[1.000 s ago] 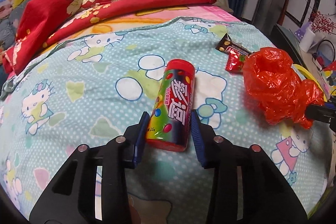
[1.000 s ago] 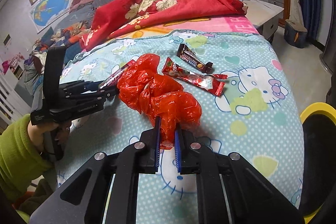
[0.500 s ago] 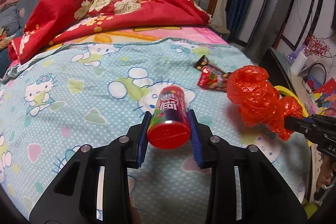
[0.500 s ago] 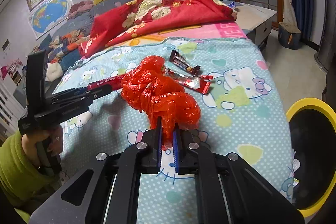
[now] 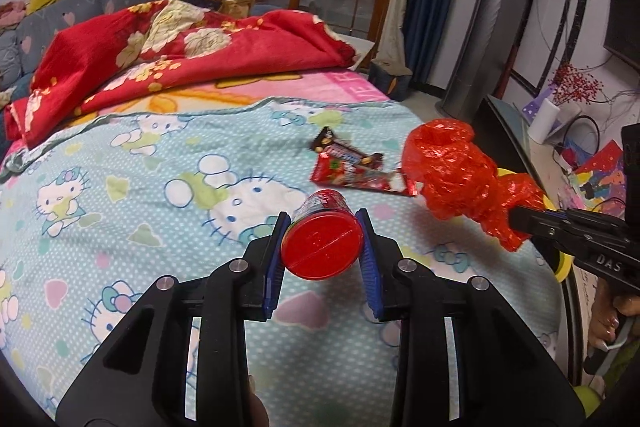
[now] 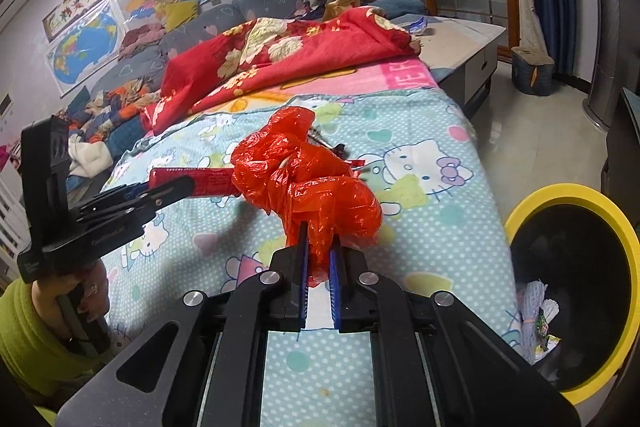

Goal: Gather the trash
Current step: 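Carry the candy tube and red bag over the yellow bin with both tools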

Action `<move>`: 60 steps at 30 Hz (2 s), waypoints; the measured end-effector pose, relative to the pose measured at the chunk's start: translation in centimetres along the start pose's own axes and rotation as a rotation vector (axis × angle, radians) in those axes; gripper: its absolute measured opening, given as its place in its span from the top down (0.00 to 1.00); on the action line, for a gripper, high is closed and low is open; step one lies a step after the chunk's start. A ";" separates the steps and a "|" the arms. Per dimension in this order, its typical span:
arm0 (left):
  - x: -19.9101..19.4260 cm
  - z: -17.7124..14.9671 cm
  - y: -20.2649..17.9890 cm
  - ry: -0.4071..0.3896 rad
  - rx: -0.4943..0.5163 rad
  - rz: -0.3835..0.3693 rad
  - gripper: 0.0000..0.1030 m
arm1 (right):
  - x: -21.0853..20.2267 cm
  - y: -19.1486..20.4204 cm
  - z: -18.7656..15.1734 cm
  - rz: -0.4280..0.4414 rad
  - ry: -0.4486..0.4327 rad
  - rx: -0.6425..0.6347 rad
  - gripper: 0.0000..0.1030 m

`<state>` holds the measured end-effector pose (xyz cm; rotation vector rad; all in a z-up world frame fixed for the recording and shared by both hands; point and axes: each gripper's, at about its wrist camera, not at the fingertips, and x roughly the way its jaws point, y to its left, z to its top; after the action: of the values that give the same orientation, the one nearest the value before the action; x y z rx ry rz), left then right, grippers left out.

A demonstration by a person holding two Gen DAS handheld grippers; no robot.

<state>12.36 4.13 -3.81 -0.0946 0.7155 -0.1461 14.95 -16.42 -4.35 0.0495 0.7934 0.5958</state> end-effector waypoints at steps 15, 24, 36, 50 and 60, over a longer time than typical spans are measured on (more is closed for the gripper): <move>-1.1 0.8 -5.0 -0.033 0.078 -0.081 0.75 | -3.1 -3.4 0.3 -0.060 -0.074 0.059 0.92; -1.4 0.7 -7.7 -0.044 0.126 -0.113 0.75 | -4.7 -5.0 -0.2 -0.086 -0.104 0.093 0.92; -1.2 0.3 -11.1 -0.039 0.181 -0.162 0.75 | -6.5 -7.2 -0.8 -0.133 -0.139 0.143 0.92; -0.3 -0.8 -15.7 -0.009 0.264 -0.224 0.75 | -8.2 -11.3 -2.1 -0.216 -0.163 0.236 0.92; 1.1 -0.9 -18.7 0.020 0.307 -0.260 0.75 | -9.5 -14.6 -3.2 -0.249 -0.172 0.314 0.92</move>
<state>10.71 -14.51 -2.62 0.1086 0.6918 -0.5042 14.66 -34.15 -4.22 0.2827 0.7061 0.2235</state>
